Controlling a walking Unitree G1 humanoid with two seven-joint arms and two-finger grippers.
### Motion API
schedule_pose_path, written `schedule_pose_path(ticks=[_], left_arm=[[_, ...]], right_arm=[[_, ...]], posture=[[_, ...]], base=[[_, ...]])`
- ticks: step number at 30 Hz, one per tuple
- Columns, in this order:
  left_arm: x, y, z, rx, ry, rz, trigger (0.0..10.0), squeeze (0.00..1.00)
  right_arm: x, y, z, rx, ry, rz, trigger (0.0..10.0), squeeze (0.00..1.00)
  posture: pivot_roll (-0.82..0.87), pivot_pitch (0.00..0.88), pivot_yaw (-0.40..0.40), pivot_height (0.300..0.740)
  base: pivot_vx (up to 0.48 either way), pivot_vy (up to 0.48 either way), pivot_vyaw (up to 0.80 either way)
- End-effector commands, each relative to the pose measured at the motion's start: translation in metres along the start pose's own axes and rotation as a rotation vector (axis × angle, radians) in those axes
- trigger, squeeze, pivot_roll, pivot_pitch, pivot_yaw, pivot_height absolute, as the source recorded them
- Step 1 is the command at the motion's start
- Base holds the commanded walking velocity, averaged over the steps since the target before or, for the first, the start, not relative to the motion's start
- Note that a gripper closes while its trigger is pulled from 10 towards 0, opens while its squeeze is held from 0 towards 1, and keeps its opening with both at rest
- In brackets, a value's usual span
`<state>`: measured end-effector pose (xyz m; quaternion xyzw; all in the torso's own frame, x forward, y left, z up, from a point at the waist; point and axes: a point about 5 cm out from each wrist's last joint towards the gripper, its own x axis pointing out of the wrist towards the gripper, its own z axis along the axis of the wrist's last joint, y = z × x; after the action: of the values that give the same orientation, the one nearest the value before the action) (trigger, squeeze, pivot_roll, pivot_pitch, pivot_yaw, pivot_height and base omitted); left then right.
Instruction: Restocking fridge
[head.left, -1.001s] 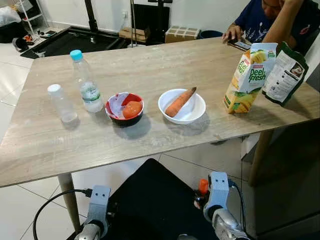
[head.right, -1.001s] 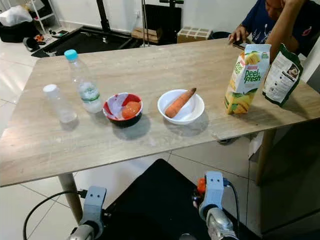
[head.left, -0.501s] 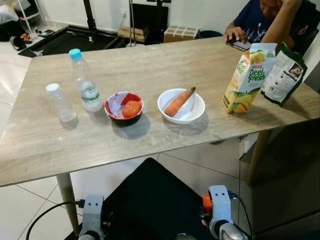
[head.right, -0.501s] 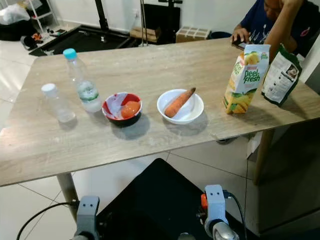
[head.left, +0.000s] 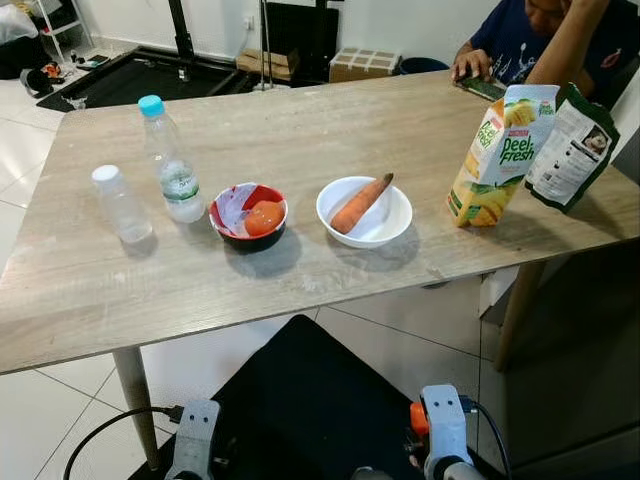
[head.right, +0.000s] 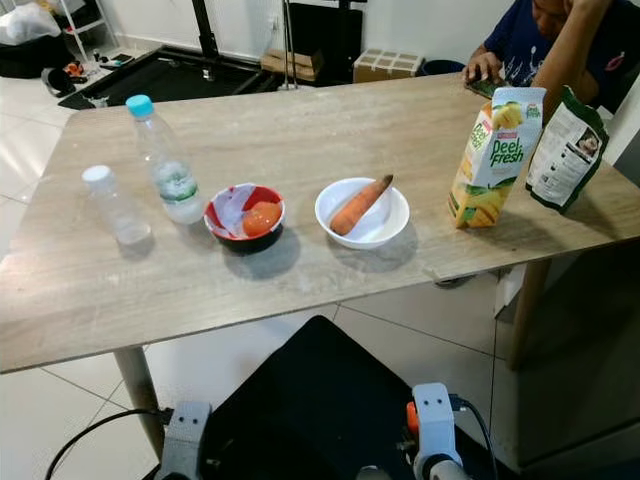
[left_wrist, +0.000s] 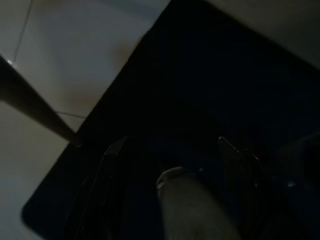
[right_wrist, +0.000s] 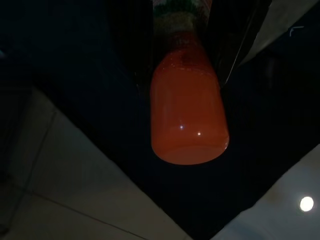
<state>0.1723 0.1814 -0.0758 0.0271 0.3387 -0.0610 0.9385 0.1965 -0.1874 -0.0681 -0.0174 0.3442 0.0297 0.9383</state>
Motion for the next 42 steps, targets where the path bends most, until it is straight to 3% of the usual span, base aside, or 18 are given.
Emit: schedule_pose_path(ticks=[1, 17, 33, 42], left_arm=[[-0.001, 0.003, -0.003, 0.033, 0.026, -0.017, 10.0, 0.0], [0.002, 0.0, 0.005, 0.047, -0.004, -0.042, 10.0, 0.0], [0.004, -0.001, 0.008, 0.004, -0.013, -0.039, 10.0, 0.0], [0.006, -0.008, 0.01, 0.007, -0.021, -0.077, 10.0, 0.0]], right_arm=[[-0.003, -0.001, -0.008, 0.011, 0.022, 0.0, 10.0, 0.0], [-0.006, -0.006, -0.011, 0.064, 0.004, -0.047, 10.0, 0.0], [-0.01, -0.014, -0.017, 0.099, 0.013, -0.091, 10.0, 0.0], [-0.01, -0.016, -0.015, 0.09, 0.006, -0.093, 10.0, 0.0]], posture=[[-0.15, 0.138, 0.038, 0.74], [-0.14, 0.126, 0.041, 0.74], [-0.15, 0.126, 0.047, 0.74], [-0.16, 0.125, 0.044, 0.74]], base=[[0.0, 0.0, -0.8], [0.0, 0.0, -0.8], [0.0, 0.0, -0.8], [0.0, 0.0, 0.0]])
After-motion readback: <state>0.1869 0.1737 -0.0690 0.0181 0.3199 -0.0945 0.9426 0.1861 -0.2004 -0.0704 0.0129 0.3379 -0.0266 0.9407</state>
